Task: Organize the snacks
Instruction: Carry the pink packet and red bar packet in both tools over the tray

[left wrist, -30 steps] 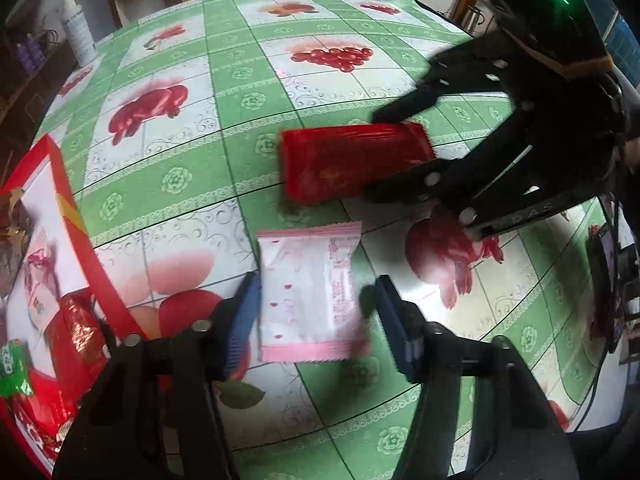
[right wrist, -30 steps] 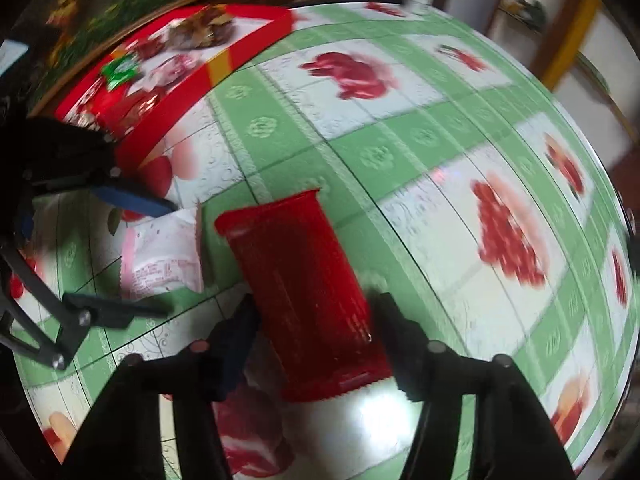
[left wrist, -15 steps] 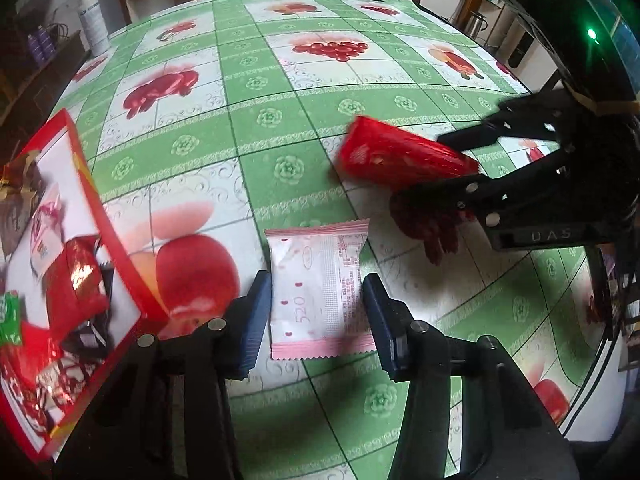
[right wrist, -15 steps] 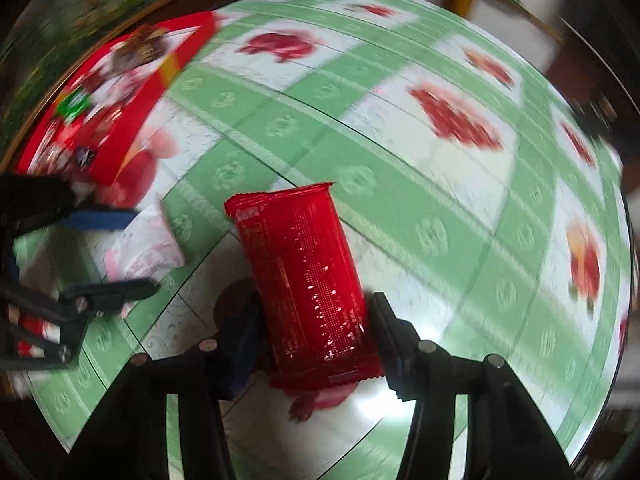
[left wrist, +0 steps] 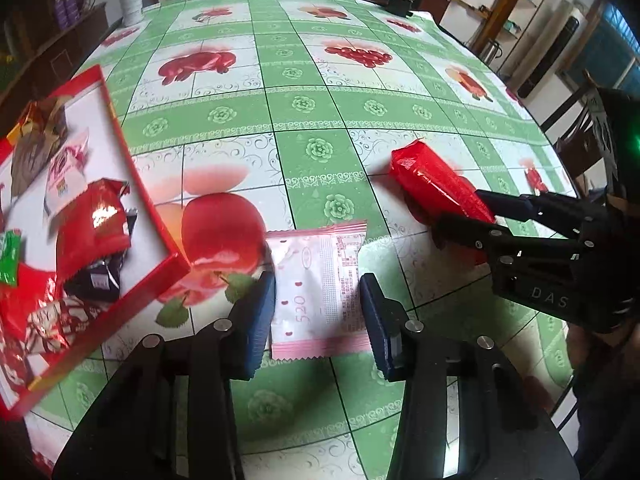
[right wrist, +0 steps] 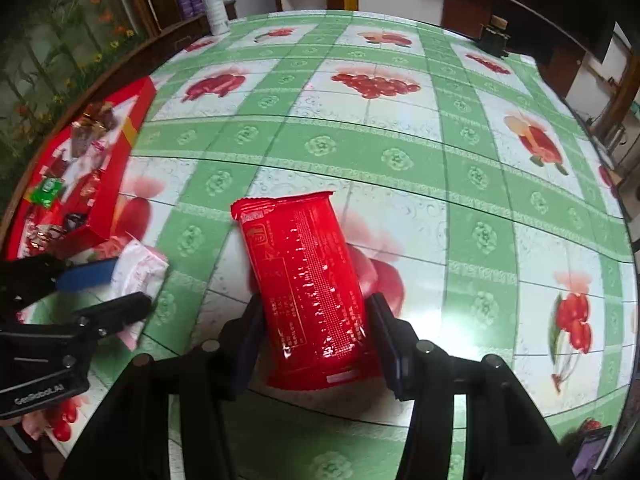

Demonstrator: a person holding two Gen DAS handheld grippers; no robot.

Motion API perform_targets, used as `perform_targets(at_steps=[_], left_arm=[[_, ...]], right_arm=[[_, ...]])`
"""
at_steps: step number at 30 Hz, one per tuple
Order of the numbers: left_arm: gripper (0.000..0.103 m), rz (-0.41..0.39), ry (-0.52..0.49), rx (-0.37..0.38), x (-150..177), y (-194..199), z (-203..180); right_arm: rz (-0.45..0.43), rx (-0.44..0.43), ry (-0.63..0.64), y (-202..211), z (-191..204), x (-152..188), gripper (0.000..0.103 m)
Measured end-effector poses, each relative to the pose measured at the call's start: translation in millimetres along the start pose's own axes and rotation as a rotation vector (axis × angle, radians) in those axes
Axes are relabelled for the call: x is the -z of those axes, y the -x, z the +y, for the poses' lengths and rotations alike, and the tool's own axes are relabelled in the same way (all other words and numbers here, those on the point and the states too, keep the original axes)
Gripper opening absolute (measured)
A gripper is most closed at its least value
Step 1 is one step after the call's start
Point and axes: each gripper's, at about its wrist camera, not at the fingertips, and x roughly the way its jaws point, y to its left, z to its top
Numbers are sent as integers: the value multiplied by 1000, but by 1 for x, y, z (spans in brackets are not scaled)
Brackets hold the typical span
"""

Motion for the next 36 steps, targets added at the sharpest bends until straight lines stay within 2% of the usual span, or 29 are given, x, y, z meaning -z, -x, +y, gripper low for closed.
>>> perform_targets(at_steps=[7,18,36], left_arm=[[40,-29,6,7,1,12,2],[39,-41,14,11,-1,18,4],[39,-114,83,15,-6,48,26]], right_arm=[[-11,-82,-42,-1,1,1,53],[-14,-139,-65,2,-1,0,53],[-48,-169,-16,18,23,-11,53]])
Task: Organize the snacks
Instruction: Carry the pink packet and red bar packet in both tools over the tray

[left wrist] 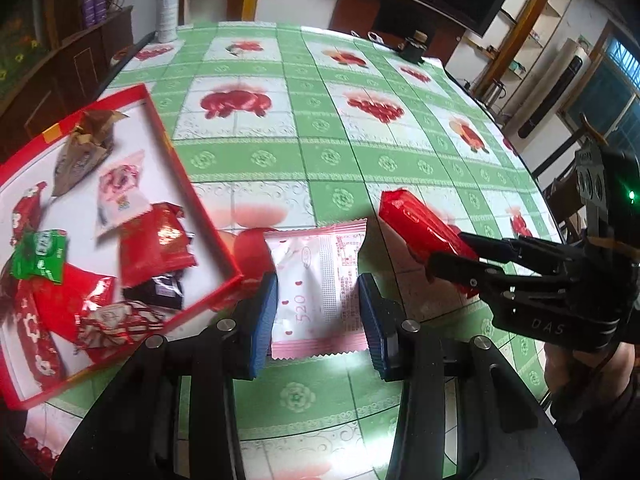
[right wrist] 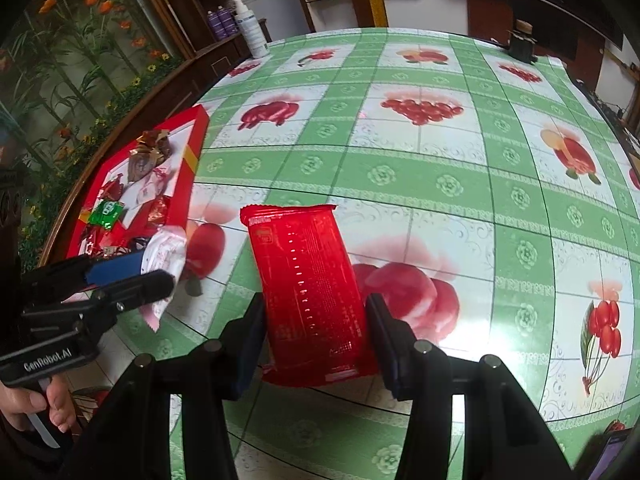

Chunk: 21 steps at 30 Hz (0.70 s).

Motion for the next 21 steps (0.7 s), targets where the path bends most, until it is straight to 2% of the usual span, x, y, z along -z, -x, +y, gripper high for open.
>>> perform_targets(at_steps=[21], left_arm=[[40,-64,64,-42,5,36,34]], right_arm=[[-13,-40,96,3,46,-13,52]])
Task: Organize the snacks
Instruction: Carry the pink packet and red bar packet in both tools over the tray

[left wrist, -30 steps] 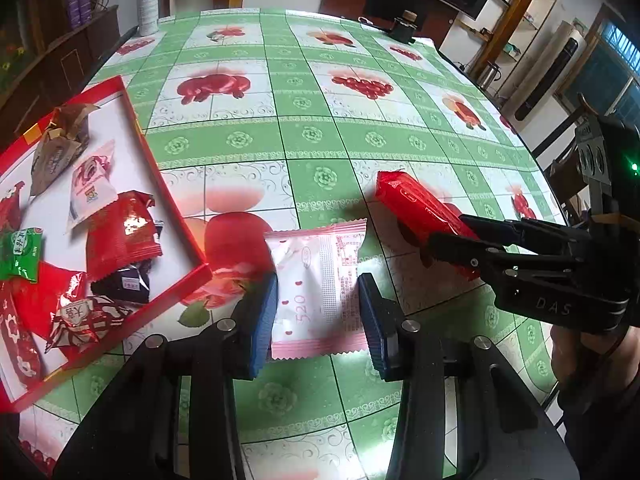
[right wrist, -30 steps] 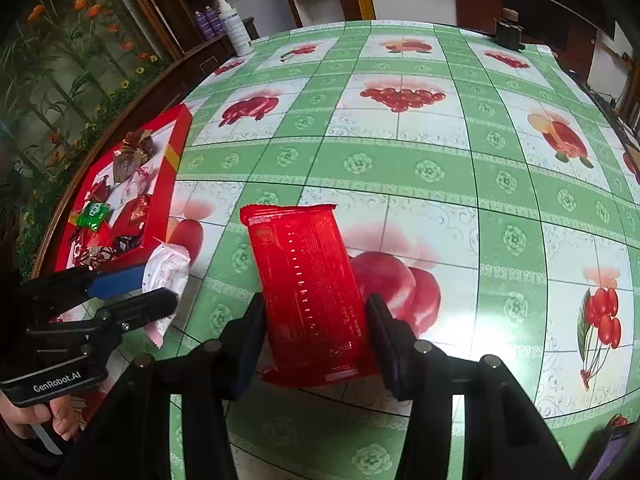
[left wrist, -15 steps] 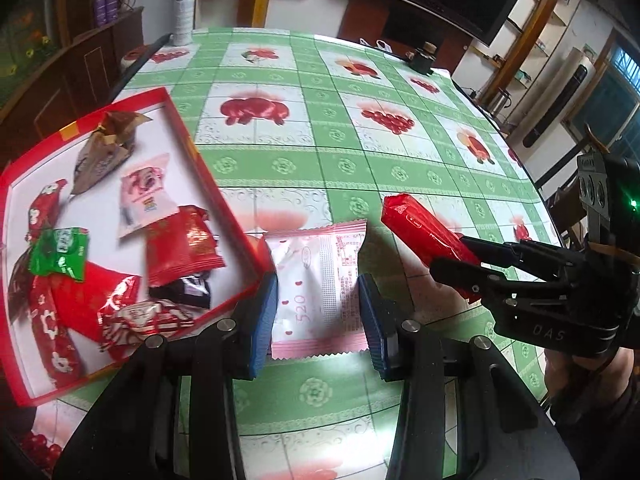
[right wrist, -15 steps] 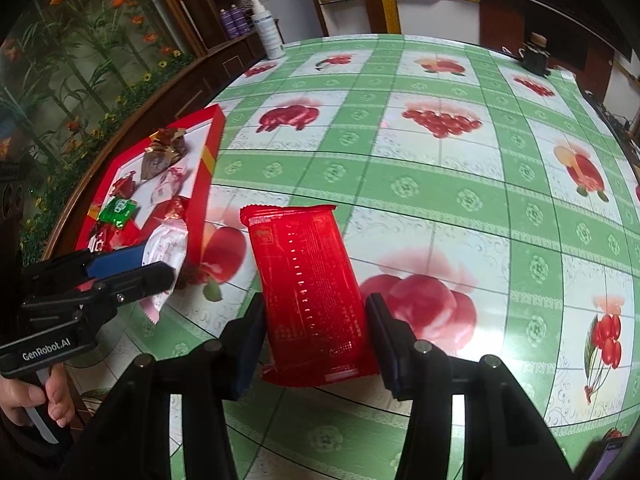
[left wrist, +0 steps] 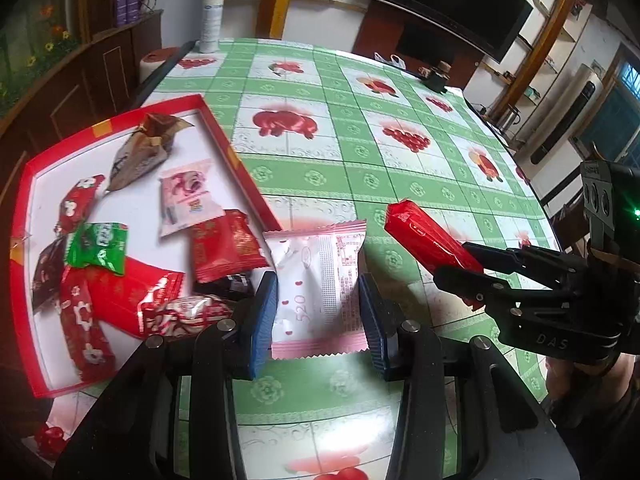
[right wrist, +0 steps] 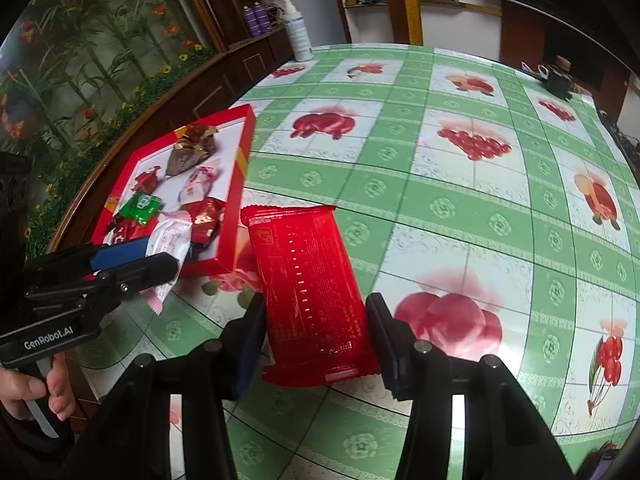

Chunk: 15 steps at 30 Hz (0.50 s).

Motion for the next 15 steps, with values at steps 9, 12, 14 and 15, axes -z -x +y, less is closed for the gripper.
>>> perform_targets(at_steps=[9,12,14,15], left_arm=[[40,-18,34,-36,2,13,21],[40,-24,44,-53,4,17,27],[40,-27,54,-74,6,19,33],[40,-28,58,-83,6,20,35]], right_arm=[[3,-24,41,-3,21,-6,52],[8,-27,62,-5,29,-9,52],[16,-26,85,-6,36,-12,52],[19,-25,95,-7,39,-13,52]])
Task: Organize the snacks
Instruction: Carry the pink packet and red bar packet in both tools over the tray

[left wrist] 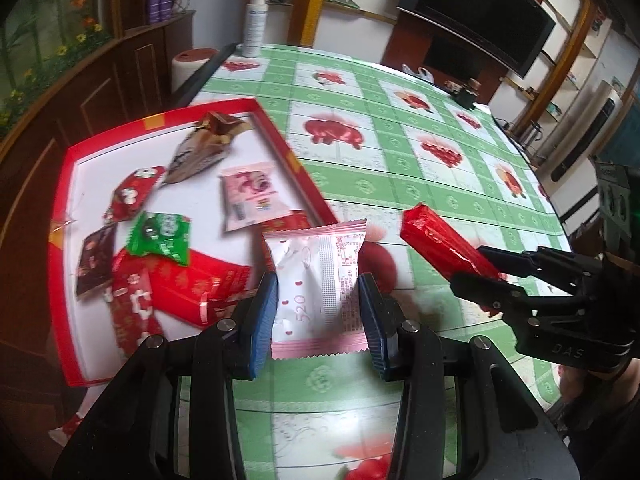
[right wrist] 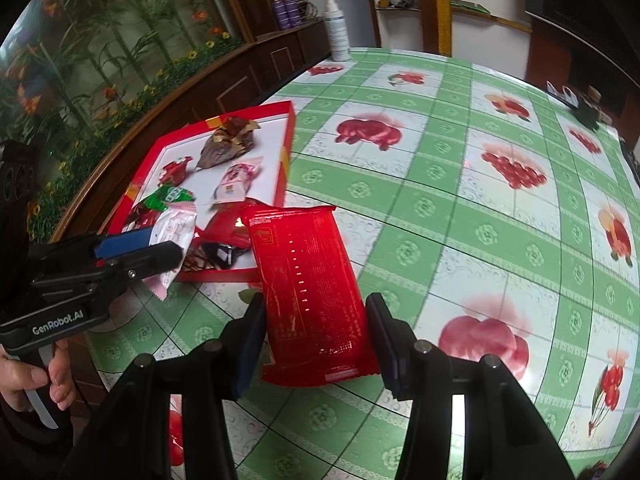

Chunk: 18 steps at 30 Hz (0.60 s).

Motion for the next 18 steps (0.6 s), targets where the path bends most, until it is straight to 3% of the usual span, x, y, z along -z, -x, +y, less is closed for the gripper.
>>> perform_targets(at_steps=[18], left_arm=[[40,-11,104,-103,8,14,67]], right_arm=[[50,-21,127,-28,56,-30,52]])
